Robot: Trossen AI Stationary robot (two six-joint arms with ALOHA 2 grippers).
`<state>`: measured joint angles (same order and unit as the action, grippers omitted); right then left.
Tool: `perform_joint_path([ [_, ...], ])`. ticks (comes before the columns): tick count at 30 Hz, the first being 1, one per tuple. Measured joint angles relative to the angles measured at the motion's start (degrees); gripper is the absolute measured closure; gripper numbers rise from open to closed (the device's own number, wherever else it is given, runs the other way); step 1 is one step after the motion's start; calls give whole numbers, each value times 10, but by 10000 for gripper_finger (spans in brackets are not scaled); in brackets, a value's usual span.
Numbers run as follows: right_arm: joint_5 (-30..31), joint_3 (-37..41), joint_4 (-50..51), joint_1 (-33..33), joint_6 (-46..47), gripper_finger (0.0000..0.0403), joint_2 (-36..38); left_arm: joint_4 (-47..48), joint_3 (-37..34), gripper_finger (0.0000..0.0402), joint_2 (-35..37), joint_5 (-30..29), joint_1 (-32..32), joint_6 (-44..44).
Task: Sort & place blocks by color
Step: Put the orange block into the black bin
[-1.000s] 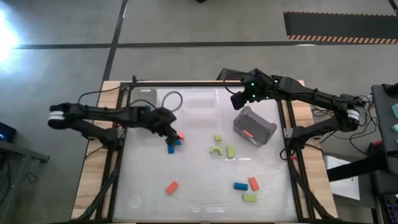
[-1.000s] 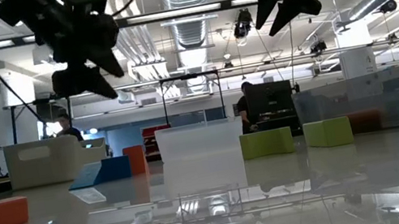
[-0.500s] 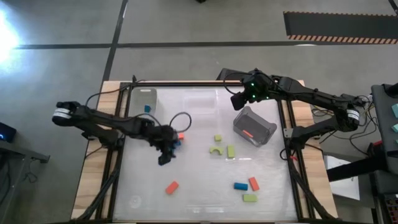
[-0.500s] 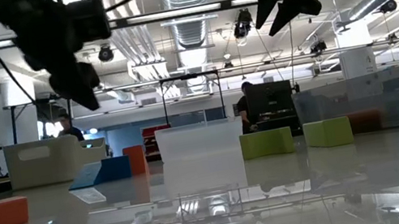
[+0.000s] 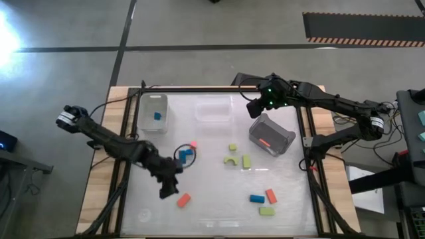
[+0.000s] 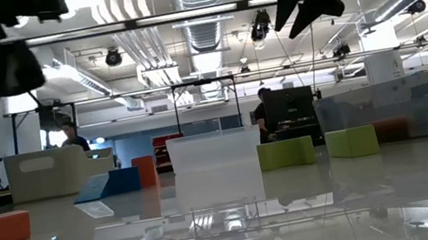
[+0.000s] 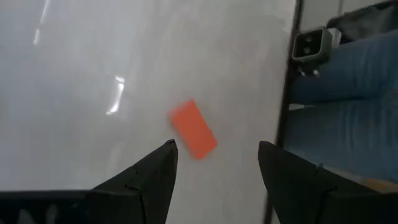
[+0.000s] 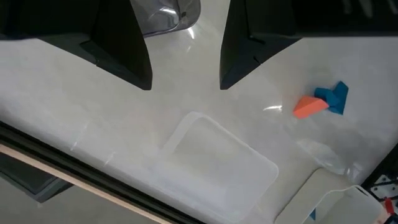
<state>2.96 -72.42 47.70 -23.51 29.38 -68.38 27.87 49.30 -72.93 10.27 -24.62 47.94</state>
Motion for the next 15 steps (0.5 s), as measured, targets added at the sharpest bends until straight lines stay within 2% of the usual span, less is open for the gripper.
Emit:
perform_joint_path([
  [6, 0, 0, 0, 0, -34, 225, 0, -7, 15, 194, -31, -46, -66, 111],
  [15, 1, 0, -1, 0, -98, 225, 0, -4, 87, 194, -141, -72, -89, 133],
])
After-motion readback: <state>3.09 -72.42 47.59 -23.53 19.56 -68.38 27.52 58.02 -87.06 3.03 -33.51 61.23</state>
